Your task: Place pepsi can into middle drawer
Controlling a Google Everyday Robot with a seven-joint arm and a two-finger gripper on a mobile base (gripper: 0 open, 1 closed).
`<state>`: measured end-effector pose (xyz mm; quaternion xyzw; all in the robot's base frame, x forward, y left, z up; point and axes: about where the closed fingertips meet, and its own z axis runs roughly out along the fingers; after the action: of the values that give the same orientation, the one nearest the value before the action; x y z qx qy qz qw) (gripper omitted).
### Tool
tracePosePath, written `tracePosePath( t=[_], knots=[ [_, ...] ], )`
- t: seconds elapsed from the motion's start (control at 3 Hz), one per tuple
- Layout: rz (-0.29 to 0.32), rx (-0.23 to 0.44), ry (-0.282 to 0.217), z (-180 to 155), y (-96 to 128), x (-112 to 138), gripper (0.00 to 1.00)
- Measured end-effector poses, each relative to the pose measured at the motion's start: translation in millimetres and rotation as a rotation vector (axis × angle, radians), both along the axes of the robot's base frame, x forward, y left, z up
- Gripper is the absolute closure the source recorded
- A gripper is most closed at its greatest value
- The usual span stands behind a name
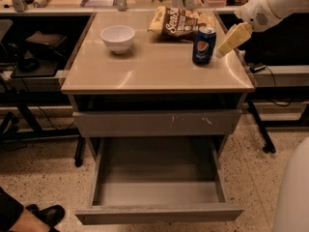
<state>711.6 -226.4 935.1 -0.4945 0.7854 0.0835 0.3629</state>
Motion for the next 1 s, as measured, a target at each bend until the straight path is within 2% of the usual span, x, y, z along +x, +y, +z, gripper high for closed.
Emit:
tracePosePath(
  t=[0.33, 0.67, 1.0],
  knots=[
    [-0.014, 0.015, 0.052, -27.0, 14.8, 13.8, 0.0],
    [-0.029, 0.061, 0.085, -47.9, 31.6, 32.4, 0.0],
    [-0.028, 0.061, 0.086, -48.2, 32.0, 32.6, 0.0]
  ],
)
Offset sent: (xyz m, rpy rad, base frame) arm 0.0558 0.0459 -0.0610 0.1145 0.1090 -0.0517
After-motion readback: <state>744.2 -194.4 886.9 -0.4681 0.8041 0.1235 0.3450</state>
